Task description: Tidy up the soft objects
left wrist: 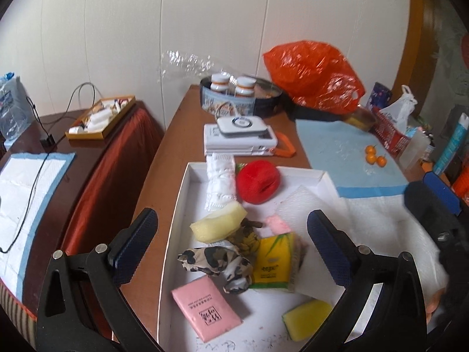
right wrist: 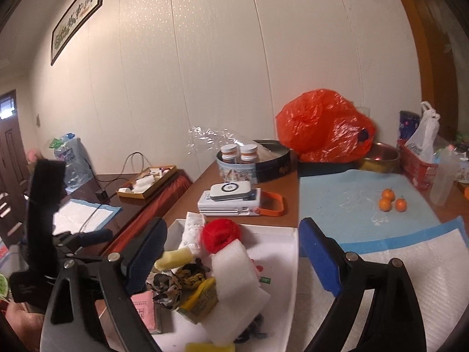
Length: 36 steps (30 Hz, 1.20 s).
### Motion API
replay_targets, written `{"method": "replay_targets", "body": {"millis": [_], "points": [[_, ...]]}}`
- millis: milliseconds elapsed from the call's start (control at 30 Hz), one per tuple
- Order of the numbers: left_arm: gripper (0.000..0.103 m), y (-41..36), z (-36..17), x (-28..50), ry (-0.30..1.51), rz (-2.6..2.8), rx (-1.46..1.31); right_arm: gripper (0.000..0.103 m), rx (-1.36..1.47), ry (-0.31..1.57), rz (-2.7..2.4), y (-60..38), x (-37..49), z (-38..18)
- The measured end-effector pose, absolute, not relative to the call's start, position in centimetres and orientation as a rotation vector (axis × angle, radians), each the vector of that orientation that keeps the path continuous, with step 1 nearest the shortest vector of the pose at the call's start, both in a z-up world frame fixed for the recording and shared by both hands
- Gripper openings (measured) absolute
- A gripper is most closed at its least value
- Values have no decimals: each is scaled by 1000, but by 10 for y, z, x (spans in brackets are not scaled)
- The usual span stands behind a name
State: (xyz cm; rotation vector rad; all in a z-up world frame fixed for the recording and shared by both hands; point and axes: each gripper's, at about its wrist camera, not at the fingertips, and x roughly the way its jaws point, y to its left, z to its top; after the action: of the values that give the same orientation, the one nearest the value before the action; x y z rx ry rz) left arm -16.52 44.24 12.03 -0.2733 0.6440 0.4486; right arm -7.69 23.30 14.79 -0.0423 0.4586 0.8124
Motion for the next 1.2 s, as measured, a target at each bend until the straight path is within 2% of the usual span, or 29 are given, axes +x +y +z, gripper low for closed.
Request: {"method": "replay_targets", "body": {"millis": [200,433,767,900,1200], "points": [[103,415,153,-188,565,456,-195,92,-80,367,539,216,-99,164],[103,388,176,-213,543,544,-152,92,5,291,578,189,-111,181],[103,375,171,-234,604,814,-238,92,-2,342,727,180,-118,177],[103,366,174,-245,577,798,-296,92,-28,348,781,170,-120,178],[103,314,185,-244,561,815,-234,92,-40,368,840,134,-110,181]]}}
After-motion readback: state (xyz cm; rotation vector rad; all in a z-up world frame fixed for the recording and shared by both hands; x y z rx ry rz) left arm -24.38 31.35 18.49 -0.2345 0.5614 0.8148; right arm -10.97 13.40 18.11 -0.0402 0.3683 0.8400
